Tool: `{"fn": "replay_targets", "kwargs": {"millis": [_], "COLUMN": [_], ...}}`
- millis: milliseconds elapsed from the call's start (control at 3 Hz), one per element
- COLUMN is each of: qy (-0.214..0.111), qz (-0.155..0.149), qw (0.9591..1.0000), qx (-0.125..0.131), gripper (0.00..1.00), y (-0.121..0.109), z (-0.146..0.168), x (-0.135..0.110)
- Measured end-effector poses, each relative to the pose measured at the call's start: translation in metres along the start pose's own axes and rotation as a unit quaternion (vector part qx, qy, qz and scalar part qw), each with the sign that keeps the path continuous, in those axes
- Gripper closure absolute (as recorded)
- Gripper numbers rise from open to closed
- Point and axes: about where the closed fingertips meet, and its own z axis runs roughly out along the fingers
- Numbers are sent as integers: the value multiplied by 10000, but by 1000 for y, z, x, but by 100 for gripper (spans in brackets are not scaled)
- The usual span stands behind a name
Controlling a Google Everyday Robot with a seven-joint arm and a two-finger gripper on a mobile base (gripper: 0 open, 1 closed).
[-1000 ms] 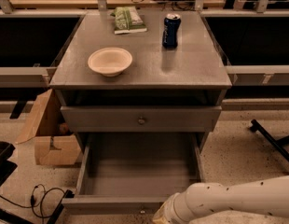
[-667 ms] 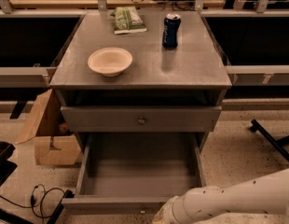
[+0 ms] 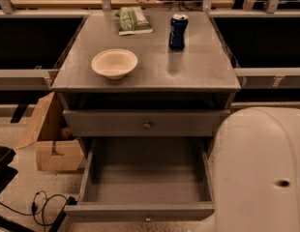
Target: Close middle drawer
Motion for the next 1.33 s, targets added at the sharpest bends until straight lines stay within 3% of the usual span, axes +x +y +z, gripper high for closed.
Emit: {"fn": "replay_targets", "kwargs": {"millis": [333,667,1000,1333], "qy": [-102,-116,-347,-730], "qz": [126,105,57,-25], "qw": [9997,9997,9990,9958], "qx": [192,194,258,558], "gripper": [100,100,100,100], "y": [-4,-4,-14,-47], "z": [6,6,12,9], "x": [-3,-4,-18,-44]}}
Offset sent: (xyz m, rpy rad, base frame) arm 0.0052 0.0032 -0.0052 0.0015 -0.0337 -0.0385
